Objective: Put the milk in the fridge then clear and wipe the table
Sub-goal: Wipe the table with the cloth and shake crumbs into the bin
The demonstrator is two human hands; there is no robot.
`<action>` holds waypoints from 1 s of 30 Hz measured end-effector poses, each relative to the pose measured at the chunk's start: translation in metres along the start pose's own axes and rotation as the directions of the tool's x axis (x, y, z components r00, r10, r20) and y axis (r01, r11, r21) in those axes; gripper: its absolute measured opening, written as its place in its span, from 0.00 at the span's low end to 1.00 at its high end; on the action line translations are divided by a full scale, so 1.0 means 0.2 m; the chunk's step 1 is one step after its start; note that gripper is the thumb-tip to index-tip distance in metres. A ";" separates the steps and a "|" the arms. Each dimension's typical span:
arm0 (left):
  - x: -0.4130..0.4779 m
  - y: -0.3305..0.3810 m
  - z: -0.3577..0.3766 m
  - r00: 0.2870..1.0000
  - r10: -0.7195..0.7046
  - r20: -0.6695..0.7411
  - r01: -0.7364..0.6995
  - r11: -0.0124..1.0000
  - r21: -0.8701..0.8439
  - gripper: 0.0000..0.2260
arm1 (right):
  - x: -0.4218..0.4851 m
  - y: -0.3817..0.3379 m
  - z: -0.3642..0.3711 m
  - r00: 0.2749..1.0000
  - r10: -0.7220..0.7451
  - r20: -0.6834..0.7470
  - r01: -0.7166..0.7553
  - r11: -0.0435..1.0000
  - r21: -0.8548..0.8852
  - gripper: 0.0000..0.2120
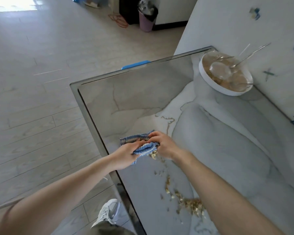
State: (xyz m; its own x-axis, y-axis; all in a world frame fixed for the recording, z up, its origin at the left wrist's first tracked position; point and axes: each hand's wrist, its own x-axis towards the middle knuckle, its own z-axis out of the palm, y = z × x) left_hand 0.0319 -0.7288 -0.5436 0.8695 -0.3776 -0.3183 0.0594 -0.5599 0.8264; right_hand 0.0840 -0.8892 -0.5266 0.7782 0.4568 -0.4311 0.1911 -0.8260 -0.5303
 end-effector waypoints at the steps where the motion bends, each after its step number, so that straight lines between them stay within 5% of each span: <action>1: -0.03 0.02 0.06 1.000 0.006 -0.003 -0.006 1.000 -0.016 0.19 | -0.06 0.03 0.02 1.000 0.010 -0.001 -0.010 1.000 -0.001 0.15; 15: -0.30 0.30 0.84 0.994 0.051 -0.094 -0.058 0.995 -0.079 0.18 | -0.73 0.38 0.17 0.998 0.025 -0.061 -0.031 0.995 -0.096 0.16; 22: -0.35 0.46 1.15 0.999 0.008 -0.037 -0.015 0.980 -0.198 0.20 | -0.99 0.52 0.14 0.989 0.144 -0.039 -0.146 0.987 -0.068 0.16; 30: -0.22 0.82 1.06 0.993 0.053 -0.103 -0.088 0.922 -0.377 0.15 | -1.16 0.61 -0.17 0.930 0.314 -0.192 -0.301 0.949 0.098 0.17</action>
State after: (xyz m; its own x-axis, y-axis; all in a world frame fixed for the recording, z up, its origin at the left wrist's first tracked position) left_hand -0.0999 -0.9606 -0.4932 0.9174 -0.3285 -0.2246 0.1630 -0.2045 0.9652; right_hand -0.0525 -1.1073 -0.4676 0.8983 0.1016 -0.4274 -0.1112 -0.8886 -0.4449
